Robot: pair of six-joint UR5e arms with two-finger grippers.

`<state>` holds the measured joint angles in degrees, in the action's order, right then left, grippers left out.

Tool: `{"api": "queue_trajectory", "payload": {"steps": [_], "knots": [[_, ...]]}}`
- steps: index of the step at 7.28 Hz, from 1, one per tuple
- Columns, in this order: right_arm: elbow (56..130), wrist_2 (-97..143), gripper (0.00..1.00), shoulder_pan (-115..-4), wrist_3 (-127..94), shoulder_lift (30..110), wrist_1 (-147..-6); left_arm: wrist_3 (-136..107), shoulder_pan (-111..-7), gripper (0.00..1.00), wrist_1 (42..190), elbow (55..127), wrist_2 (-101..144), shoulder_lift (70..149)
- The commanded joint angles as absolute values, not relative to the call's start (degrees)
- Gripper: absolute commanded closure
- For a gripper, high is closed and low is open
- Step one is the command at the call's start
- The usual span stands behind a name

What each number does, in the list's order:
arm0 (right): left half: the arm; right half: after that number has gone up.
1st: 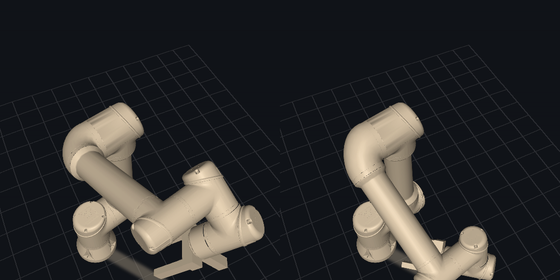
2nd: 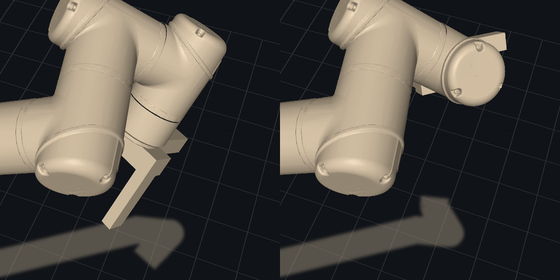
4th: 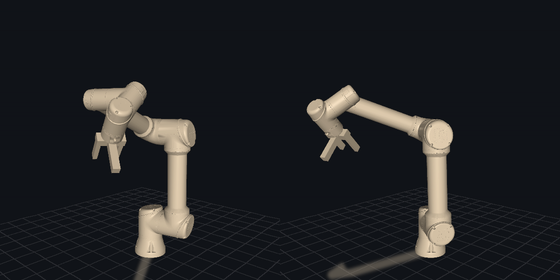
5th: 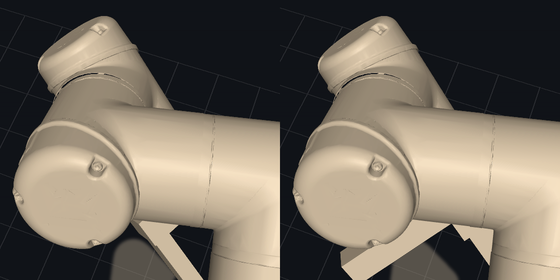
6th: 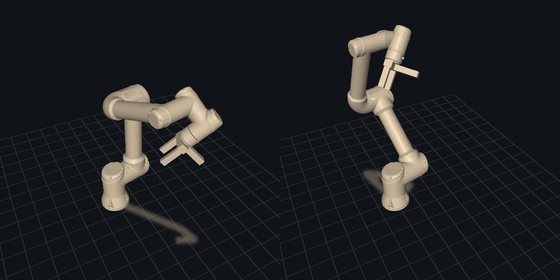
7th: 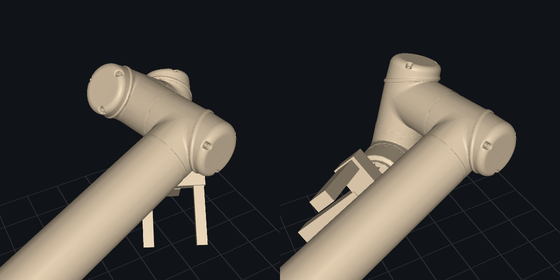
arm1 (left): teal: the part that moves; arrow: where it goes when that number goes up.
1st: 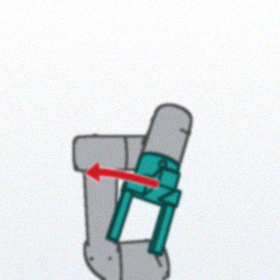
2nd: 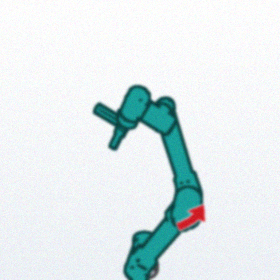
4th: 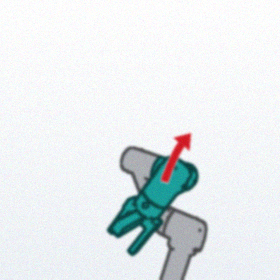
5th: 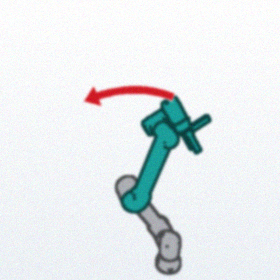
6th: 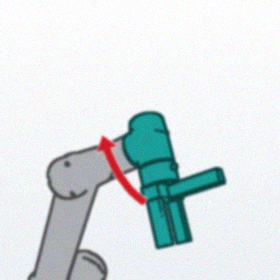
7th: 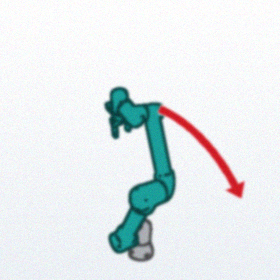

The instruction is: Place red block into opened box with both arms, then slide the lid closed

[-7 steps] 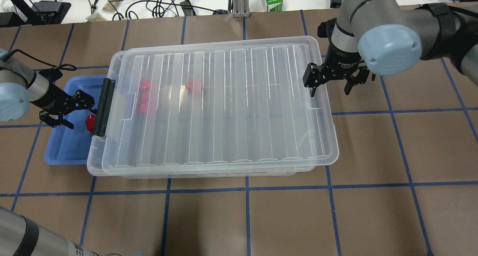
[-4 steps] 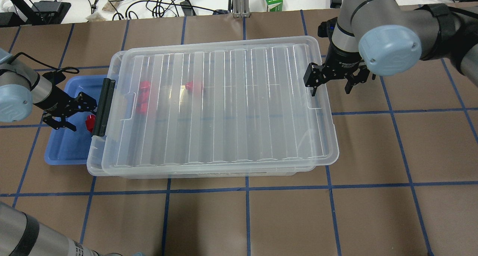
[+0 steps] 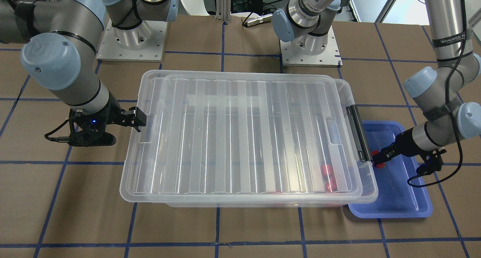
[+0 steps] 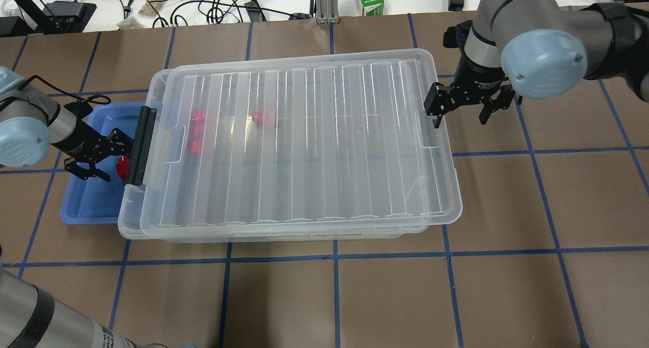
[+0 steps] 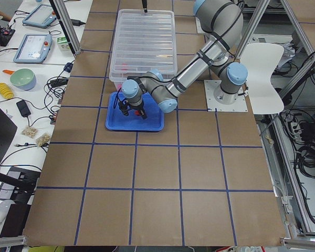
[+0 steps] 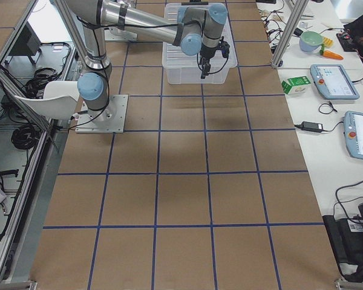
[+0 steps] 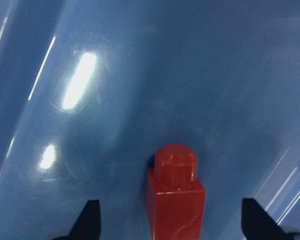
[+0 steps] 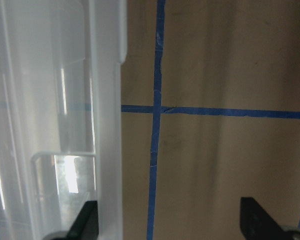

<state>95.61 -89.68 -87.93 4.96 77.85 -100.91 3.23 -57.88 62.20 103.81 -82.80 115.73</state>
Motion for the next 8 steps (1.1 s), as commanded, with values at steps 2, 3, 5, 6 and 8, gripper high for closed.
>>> {"api": "queue_trajectory", "payload": {"steps": [2, 3, 5, 6, 8], "knots": [[95.19, -89.74, 0.0, -86.23, 7.28, 77.87, -100.9, 3.25, -58.18, 0.92, 62.14, 103.19, -82.97, 116.19], [95.19, -90.0, 0.0, -84.65, 8.51, 77.87, -100.81, 3.34, -58.18, 0.96, 62.14, 102.75, -83.23, 115.93], [95.01, -89.83, 0.0, -81.66, 9.75, 77.96, -100.63, 4.3, -58.7, 0.96, 63.54, 100.47, -83.23, 114.09], [95.01, -89.82, 0.0, -80.69, 10.1, 77.96, -100.63, 4.39, -58.1, 0.97, 65.81, 97.94, -83.32, 113.65], [94.83, -90.09, 0.0, -78.67, 13.6, 78.05, -100.72, 4.66, -58.8, 0.97, 76.92, 90.92, -84.28, 110.76]]}}
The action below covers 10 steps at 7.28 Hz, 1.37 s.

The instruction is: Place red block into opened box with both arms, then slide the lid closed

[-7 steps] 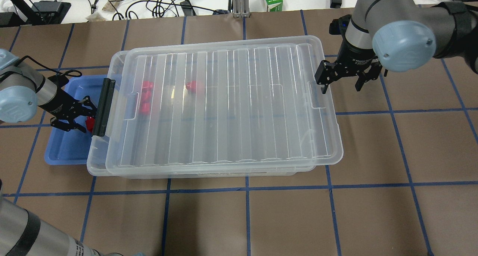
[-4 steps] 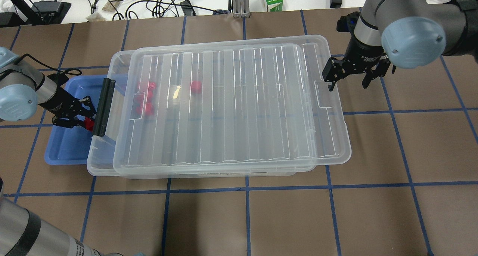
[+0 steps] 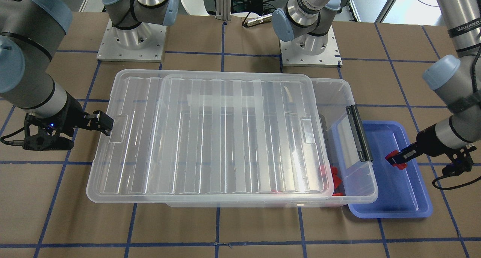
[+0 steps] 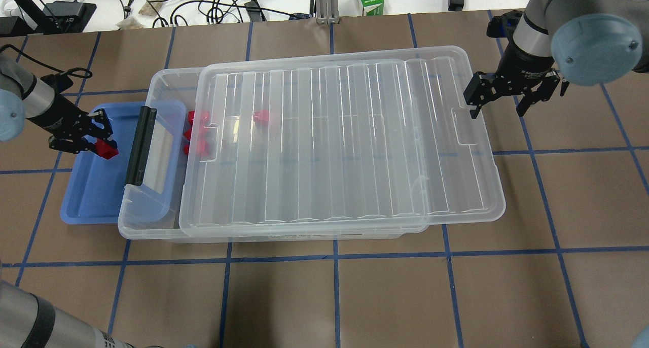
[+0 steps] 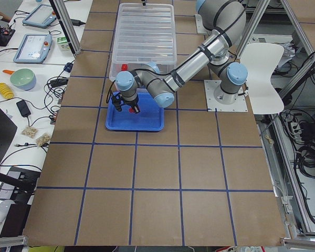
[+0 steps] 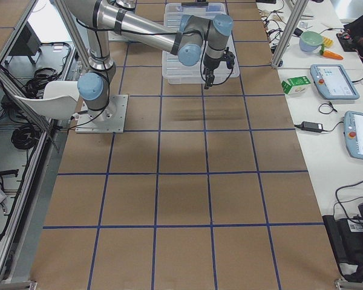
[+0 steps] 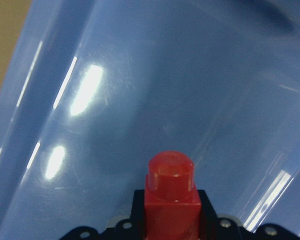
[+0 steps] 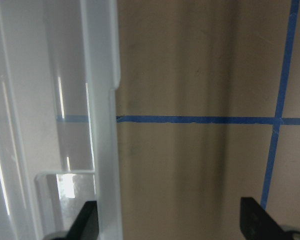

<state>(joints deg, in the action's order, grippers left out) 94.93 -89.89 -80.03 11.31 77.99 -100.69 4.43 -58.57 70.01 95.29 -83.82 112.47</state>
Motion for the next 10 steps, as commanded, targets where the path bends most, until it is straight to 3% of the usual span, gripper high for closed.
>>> {"api": "queue_trajectory", "payload": {"steps": [1, 4, 10], "knots": [[94.83, -90.09, 0.0, -77.53, 15.54, 78.05, -100.72, 5.27, -58.97, 0.97, 81.95, 86.62, -84.29, 109.87], [94.75, -90.09, 0.0, -74.36, 19.24, 78.13, -100.81, 5.45, -69.91, 0.97, 87.63, 81.83, -90.13, 105.04], [94.75, -91.93, 0.0, -73.74, 22.93, 78.05, -100.9, 6.41, -82.96, 0.97, 82.72, 92.8, -89.56, 103.62]]}}
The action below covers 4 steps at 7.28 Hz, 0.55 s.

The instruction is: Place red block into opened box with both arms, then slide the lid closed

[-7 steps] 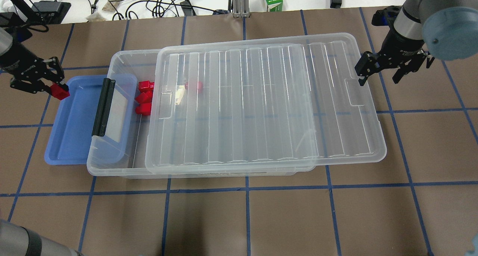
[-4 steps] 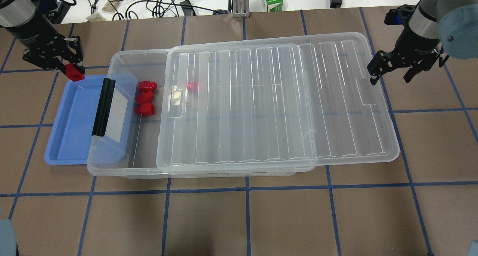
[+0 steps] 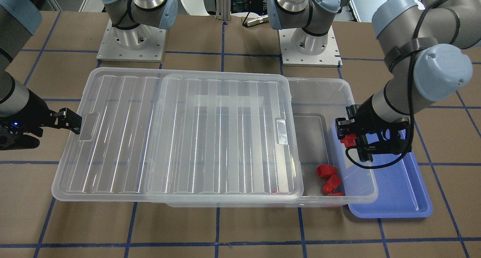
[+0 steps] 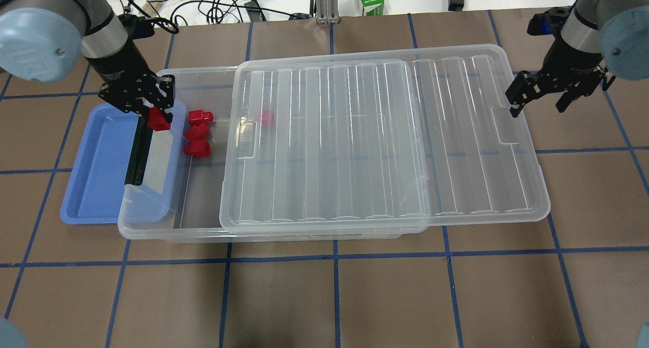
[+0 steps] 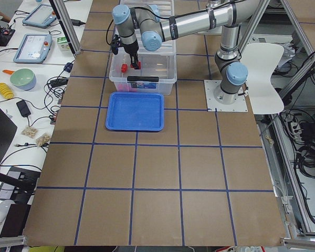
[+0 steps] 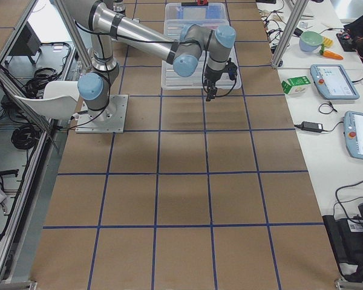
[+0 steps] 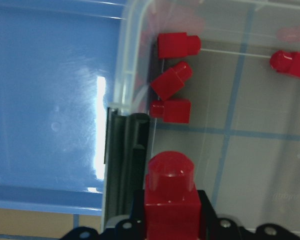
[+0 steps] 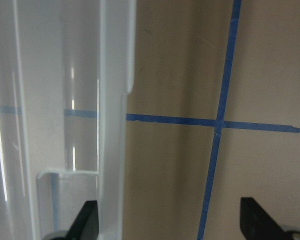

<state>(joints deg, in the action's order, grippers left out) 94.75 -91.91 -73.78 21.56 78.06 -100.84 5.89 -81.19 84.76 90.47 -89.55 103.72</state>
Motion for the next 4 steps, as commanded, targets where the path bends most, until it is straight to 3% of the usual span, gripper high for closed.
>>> {"api": "queue_trajectory", "payload": {"steps": [1, 4], "knots": [[94.57, -92.11, 0.0, -73.74, 23.03, 78.05, -100.9, 8.33, -83.06, 0.97, 82.36, 94.29, -89.65, 103.45], [94.83, -91.5, 0.0, -71.39, 23.2, 77.96, -100.64, 8.79, -83.06, 0.97, 76.31, 101.23, -89.56, 102.92]]}}
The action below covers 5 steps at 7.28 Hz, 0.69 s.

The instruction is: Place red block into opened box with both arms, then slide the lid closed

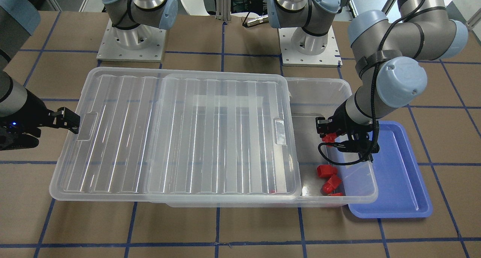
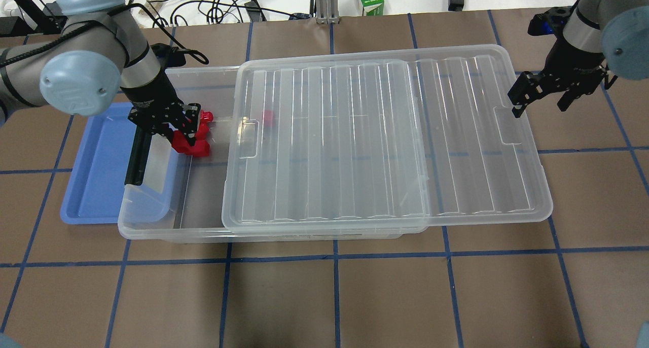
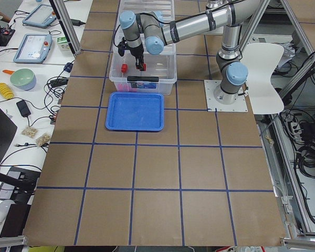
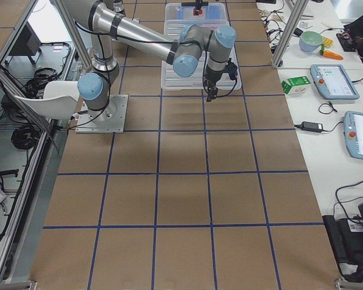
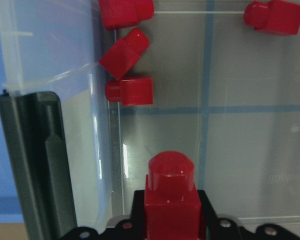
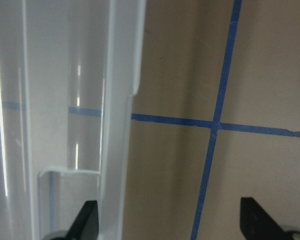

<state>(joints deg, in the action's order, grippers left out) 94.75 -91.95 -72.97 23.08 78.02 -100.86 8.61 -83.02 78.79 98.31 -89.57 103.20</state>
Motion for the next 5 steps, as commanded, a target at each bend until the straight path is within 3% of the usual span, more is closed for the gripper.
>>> {"api": "queue_trajectory", "payload": {"steps": [1, 5], "knots": [[95.18, -91.23, 0.0, -70.41, 23.2, 77.96, -100.55, 8.79, -82.88, 0.97, 74.55, 103.16, -89.47, 102.83], [94.83, -91.05, 0.0, -70.66, 22.68, 78.57, -100.28, 8.26, -83.14, 0.97, 67.42, 108.28, -87.72, 103.71]]}}
